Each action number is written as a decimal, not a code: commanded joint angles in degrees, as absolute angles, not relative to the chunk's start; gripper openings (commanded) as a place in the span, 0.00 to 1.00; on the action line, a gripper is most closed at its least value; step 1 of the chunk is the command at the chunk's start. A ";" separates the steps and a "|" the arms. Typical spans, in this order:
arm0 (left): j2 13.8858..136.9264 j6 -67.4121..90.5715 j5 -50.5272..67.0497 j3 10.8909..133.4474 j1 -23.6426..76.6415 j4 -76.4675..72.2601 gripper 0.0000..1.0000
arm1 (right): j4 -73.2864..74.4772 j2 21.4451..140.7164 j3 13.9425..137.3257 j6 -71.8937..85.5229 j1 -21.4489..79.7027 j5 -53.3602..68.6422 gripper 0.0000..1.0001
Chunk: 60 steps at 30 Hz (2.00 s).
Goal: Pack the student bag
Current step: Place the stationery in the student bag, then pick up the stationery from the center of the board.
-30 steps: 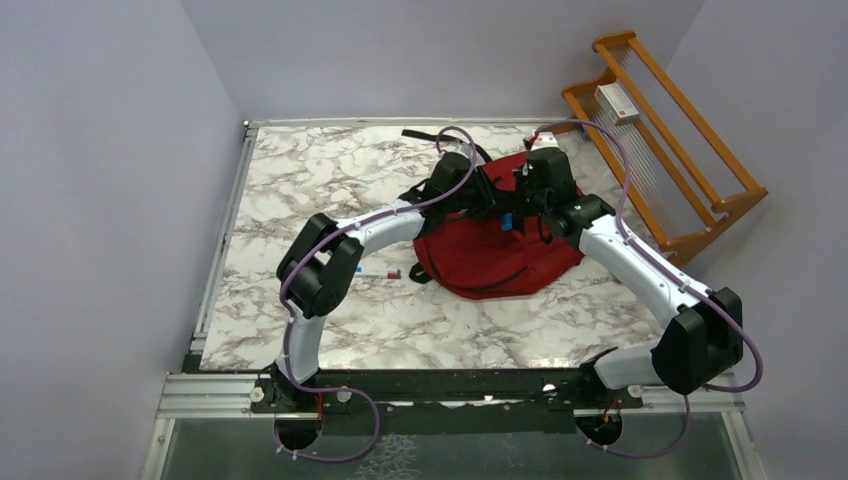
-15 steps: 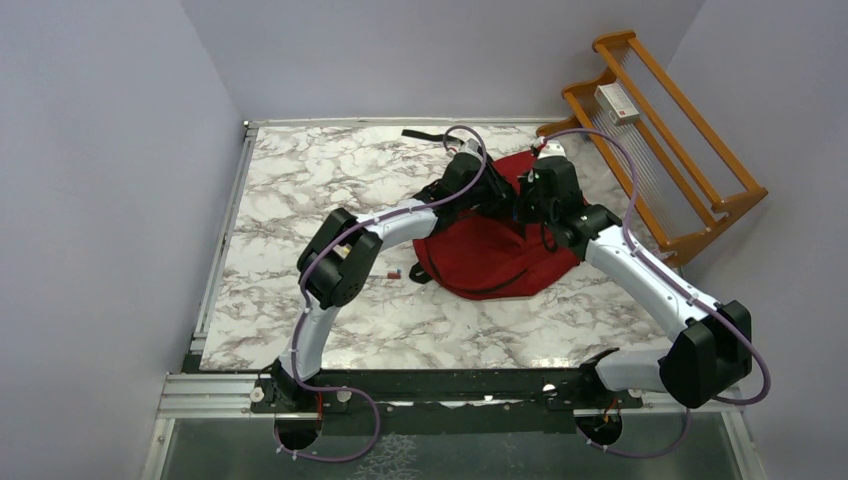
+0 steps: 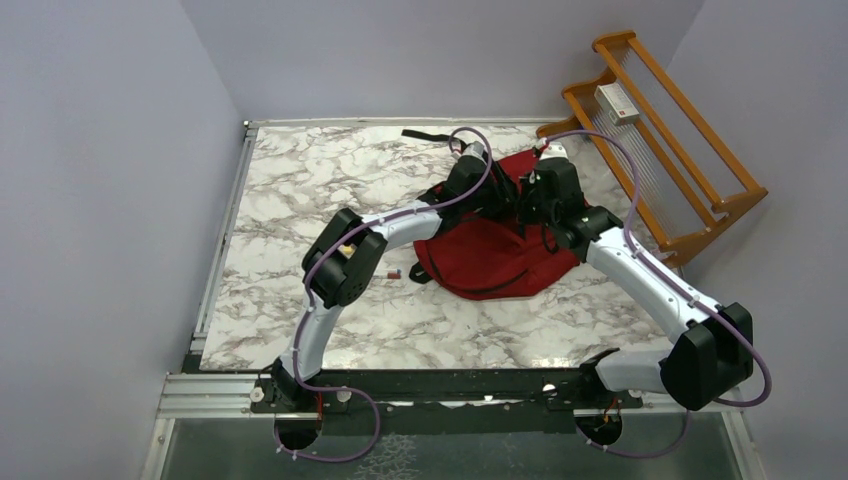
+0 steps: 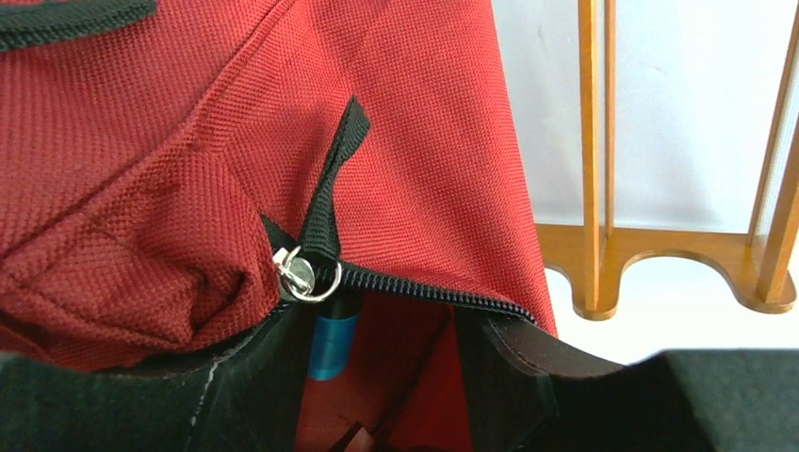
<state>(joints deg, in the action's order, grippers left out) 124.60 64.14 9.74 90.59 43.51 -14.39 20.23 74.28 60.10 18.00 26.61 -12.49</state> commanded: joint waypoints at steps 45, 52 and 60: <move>91.34 15.86 -1.77 59.63 9.40 19.16 0.67 | 21.88 71.80 58.74 18.40 27.07 -9.35 0.00; 100.23 14.92 2.76 65.11 9.32 18.89 0.68 | 22.87 72.14 58.56 18.98 27.07 -8.29 0.01; 104.65 13.18 0.43 68.18 9.40 21.46 0.63 | 23.73 72.51 58.81 18.37 27.08 -10.11 0.01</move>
